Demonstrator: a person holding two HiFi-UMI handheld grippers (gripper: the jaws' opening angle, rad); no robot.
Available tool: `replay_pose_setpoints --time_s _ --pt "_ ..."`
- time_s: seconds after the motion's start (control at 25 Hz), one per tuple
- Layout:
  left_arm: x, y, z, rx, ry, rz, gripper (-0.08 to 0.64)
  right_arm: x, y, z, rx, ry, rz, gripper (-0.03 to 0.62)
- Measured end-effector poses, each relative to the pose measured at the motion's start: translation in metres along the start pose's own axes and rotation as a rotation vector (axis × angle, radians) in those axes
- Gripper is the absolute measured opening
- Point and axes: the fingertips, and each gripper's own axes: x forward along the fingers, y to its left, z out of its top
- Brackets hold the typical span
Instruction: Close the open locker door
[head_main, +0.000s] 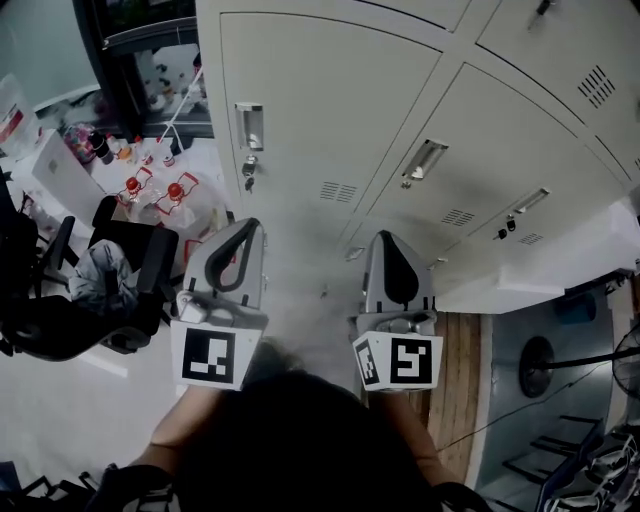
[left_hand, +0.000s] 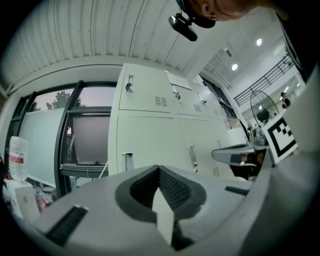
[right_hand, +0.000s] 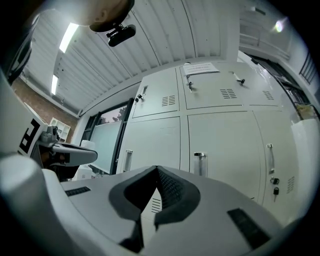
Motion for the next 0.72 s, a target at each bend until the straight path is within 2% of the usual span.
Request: replay_pose_setpoints --time_s 0.36,0.72 --pt "-0.024 -0.023 0.001 0.014 0.015 0.014 -0.002 -0.027 0.0 0.004 -0.007 -0.017 0.036 0.017" --pt "-0.029 -0.033 0.004 0.044 0.029 0.004 -0.002 -0.035 0.003 0.004 0.029 -0.034 0.049 0.017"
